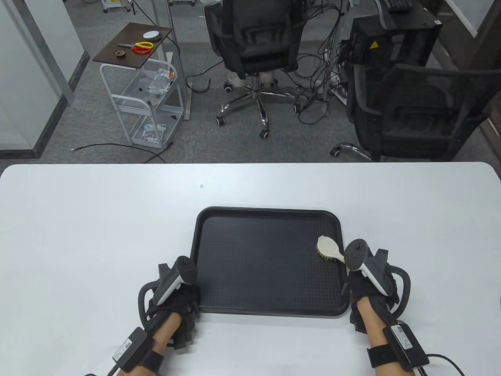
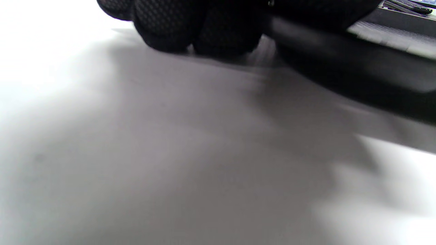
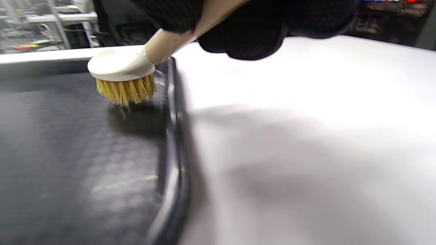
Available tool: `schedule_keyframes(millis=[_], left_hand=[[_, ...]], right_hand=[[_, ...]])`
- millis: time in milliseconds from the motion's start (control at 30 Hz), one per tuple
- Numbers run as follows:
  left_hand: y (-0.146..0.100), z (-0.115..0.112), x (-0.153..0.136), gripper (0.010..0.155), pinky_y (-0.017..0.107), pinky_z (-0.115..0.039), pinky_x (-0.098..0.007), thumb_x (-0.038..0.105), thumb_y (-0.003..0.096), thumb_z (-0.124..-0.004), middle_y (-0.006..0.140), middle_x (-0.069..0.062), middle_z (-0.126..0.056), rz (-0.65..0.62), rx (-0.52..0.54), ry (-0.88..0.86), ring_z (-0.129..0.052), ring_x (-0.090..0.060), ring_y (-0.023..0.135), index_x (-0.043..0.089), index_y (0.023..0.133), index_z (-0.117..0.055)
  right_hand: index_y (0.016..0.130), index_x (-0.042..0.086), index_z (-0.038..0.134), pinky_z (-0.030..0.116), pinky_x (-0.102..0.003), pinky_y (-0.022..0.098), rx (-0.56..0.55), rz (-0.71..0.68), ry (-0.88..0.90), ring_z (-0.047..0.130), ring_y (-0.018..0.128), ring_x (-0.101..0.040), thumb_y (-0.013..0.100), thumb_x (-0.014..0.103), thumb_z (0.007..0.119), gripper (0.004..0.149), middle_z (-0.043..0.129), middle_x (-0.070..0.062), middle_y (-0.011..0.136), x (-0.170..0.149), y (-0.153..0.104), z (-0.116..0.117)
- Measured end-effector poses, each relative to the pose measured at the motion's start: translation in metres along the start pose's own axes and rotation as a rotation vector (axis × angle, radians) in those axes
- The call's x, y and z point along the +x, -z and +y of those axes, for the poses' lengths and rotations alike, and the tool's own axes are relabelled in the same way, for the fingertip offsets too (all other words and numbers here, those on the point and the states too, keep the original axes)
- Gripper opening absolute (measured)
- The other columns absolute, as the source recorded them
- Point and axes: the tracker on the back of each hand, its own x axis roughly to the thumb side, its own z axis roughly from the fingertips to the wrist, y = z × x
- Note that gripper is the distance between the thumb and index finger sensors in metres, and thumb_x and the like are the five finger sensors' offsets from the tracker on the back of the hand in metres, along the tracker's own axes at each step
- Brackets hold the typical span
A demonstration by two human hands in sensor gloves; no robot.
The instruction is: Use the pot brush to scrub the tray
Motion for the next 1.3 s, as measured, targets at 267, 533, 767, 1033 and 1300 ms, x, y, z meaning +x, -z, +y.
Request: schedule_keyframes(millis=[267,533,767,1033,1300], left_hand=[[0.0,0.0,0.0,0.077,0.071,-0.052,-0.052,0.049,0.0468,-0.07,0.064,0.0,-0.078,0.001,0.003,0.001,-0.079,-0.021,0.06,0.017,0.107,-0.035],[0.001,-0.001,0.0,0.077,0.071,-0.052,-0.051,0.05,0.0461,-0.07,0.063,0.0,-0.078,0.0,0.011,-0.006,-0.079,-0.021,0.059,0.017,0.106,-0.036],[0.001,-0.001,-0.003,0.078,0.07,-0.054,-0.051,0.052,0.0457,-0.071,0.061,0.001,-0.078,-0.009,0.005,-0.019,-0.08,-0.02,0.057,0.017,0.106,-0.037],[0.001,-0.001,-0.001,0.077,0.07,-0.054,-0.052,0.051,0.0458,-0.071,0.061,0.0,-0.079,0.001,0.018,0.002,-0.08,-0.021,0.056,0.016,0.106,-0.037],[0.0,-0.001,0.0,0.077,0.07,-0.054,-0.051,0.051,0.0459,-0.07,0.061,0.001,-0.079,0.003,0.025,0.005,-0.08,-0.02,0.057,0.017,0.106,-0.037]], right_hand=[[0.101,0.029,0.067,0.077,-0.047,0.051,-0.024,-0.225,0.048,0.087,0.072,-0.027,0.049,0.025,0.076,0.053,0.072,-0.008,0.098,0.097,-0.032,0.004],[0.102,0.03,0.064,0.076,-0.047,0.053,0.016,-0.402,0.071,0.085,0.074,-0.027,0.05,0.025,0.074,0.053,0.07,-0.007,0.1,0.179,-0.056,0.026],[0.101,0.03,0.065,0.077,-0.046,0.052,0.004,-0.348,0.141,0.086,0.073,-0.027,0.05,0.026,0.075,0.053,0.07,-0.008,0.099,0.187,-0.041,0.014],[0.1,0.03,0.066,0.079,-0.046,0.05,-0.009,-0.406,0.078,0.088,0.072,-0.027,0.049,0.026,0.075,0.053,0.072,-0.009,0.098,0.192,-0.056,0.037],[0.098,0.033,0.069,0.08,-0.045,0.05,0.019,-0.358,0.003,0.089,0.071,-0.026,0.048,0.026,0.076,0.051,0.073,-0.007,0.097,0.159,-0.052,0.046]])
